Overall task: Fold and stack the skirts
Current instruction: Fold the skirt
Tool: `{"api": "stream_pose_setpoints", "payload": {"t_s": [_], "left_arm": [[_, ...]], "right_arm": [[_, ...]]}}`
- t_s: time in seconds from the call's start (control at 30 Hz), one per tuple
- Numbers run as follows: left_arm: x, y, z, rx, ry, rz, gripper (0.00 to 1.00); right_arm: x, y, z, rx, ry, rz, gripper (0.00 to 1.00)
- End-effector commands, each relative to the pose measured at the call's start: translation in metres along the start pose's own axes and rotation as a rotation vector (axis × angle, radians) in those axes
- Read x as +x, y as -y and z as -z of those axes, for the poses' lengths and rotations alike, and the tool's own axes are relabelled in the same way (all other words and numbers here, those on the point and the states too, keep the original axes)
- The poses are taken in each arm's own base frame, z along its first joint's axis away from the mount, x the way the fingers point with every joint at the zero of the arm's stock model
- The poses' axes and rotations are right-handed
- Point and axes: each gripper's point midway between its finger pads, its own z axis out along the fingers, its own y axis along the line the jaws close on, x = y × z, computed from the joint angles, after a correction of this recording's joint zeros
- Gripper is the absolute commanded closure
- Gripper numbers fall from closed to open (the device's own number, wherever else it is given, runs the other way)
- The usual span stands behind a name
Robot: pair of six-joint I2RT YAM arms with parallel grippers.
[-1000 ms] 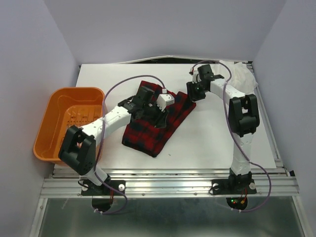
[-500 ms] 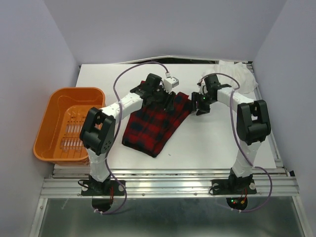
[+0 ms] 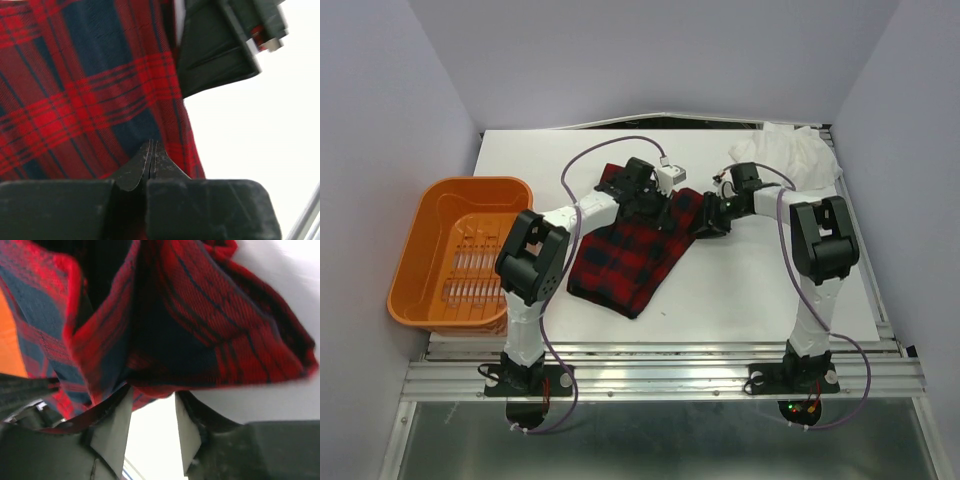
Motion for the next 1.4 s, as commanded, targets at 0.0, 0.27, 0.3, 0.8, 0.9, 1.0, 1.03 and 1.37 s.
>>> {"api": "stream_pose_setpoints", "payload": {"t_s": [0.0,0.27,0.3,0.8,0.9,1.0,1.03,1.37], "left_arm": [[-0.033,0.021,0.001,0.072,0.086,-0.024,1.00],[-0.031,0.023,-0.020,0.103,0.059,-0.018,1.00],[-0.033,0.021,-0.018,0.085,0.062,-0.018,1.00],[0.017,-0.005,0.103,-0.310,-0.088,-0.086,0.50],[0.039,0.007,0.102,-0.292,-0.095,-0.024,0.30],[0.047,0.019,0.095,-0.301,-0.103,0.000,0.25],[0.047,0.019,0.093,-0.312,-0.106,0.001,0.25],[0.070,0.034,0.067,-0.425,-0.160,0.058,0.37]], "right_arm": [[0.009,0.018,-0.021,0.006,-0.020,-0.031,0.60],[-0.010,0.020,-0.027,0.023,0.013,-0.011,0.70],[-0.014,0.022,-0.026,0.041,0.028,0.001,0.73],[-0.089,0.006,0.005,0.090,0.156,-0.009,0.53],[-0.038,-0.006,0.010,-0.014,0.059,-0.121,0.48],[0.008,-0.010,0.019,-0.047,0.030,-0.159,0.41],[0.009,-0.012,0.022,-0.061,0.062,-0.163,0.36],[0.076,-0.033,-0.013,-0.082,-0.038,-0.081,0.42]]}}
